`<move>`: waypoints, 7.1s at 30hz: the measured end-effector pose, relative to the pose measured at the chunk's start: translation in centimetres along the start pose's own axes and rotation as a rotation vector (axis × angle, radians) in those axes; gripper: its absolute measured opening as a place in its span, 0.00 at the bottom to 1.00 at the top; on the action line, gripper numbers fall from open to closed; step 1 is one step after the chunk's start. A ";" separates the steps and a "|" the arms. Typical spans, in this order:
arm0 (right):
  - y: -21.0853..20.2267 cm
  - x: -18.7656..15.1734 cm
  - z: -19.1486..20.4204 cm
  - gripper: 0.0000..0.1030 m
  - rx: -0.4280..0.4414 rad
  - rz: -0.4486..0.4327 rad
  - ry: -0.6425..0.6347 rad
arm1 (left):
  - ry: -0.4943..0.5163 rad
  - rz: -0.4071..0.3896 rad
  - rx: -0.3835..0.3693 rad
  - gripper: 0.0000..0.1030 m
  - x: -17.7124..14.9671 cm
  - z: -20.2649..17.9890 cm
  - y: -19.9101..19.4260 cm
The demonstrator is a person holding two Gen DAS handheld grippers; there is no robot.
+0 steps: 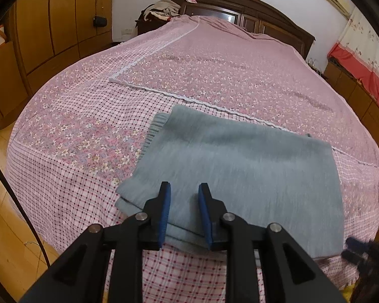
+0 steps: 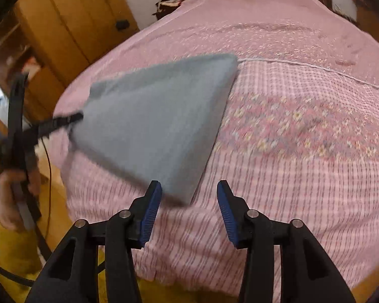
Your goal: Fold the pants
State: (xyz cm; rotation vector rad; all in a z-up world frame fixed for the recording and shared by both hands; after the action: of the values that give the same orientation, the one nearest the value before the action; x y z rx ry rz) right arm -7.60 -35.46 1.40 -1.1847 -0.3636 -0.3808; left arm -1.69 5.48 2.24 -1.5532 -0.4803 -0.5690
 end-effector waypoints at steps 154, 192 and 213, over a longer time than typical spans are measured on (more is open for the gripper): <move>9.2 8.3 13.3 0.31 0.418 0.099 -0.045 | -0.161 -0.084 -0.002 0.51 -1.1 4.8 -9.1; 9.7 6.2 14.4 0.31 0.443 0.088 -0.063 | -0.008 -0.100 -0.017 0.19 0.4 1.5 -6.4; 11.0 11.9 9.6 0.36 0.437 0.073 0.103 | 0.059 -0.016 -0.012 0.39 -1.0 -3.9 -6.1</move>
State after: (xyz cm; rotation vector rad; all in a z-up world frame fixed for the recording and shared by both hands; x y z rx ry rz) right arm 7.33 -23.94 1.11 -0.7464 -0.2940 -0.2794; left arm -6.52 2.03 6.51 -1.5407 -0.4454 -0.6294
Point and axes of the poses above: each gripper's, at about its wrist camera, not at the fingertips, and y roughly the way its jaws point, z to its left, x to its top, the point moved 4 cm from there along y, roughly the way its jaws point, and after that the axes turned 9 degrees about y, right-handed, at the moved point
